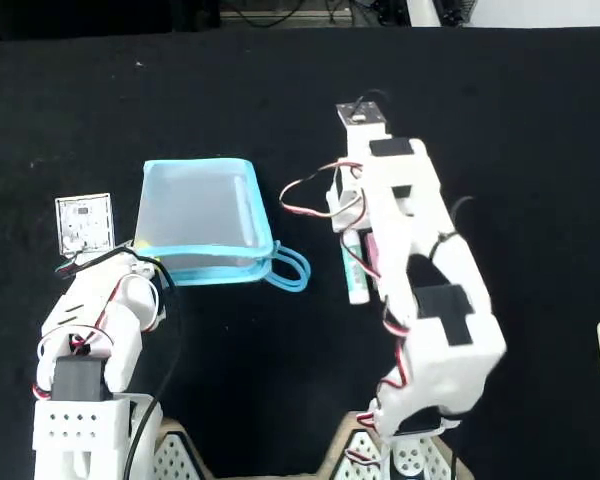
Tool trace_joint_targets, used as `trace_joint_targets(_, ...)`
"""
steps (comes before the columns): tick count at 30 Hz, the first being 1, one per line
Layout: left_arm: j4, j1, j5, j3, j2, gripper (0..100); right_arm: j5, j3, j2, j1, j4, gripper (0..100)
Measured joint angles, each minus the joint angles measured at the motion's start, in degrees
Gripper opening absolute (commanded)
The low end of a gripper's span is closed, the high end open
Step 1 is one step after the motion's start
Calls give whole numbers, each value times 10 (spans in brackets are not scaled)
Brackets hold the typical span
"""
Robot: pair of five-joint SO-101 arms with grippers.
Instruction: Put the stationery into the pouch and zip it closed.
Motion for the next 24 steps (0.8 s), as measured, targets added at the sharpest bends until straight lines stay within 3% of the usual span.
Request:
trace_joint_targets(6, 0, 0, 0, 0, 0, 30, 0, 66, -58, 0, -44, 17)
trace_joint_targets(11, 0, 0, 0, 0, 0, 30, 0, 71, -63, 0, -51, 107)
trace_joint_targets(24, 0, 0, 0, 0, 0, 30, 0, 71, -64, -17, -50, 104)
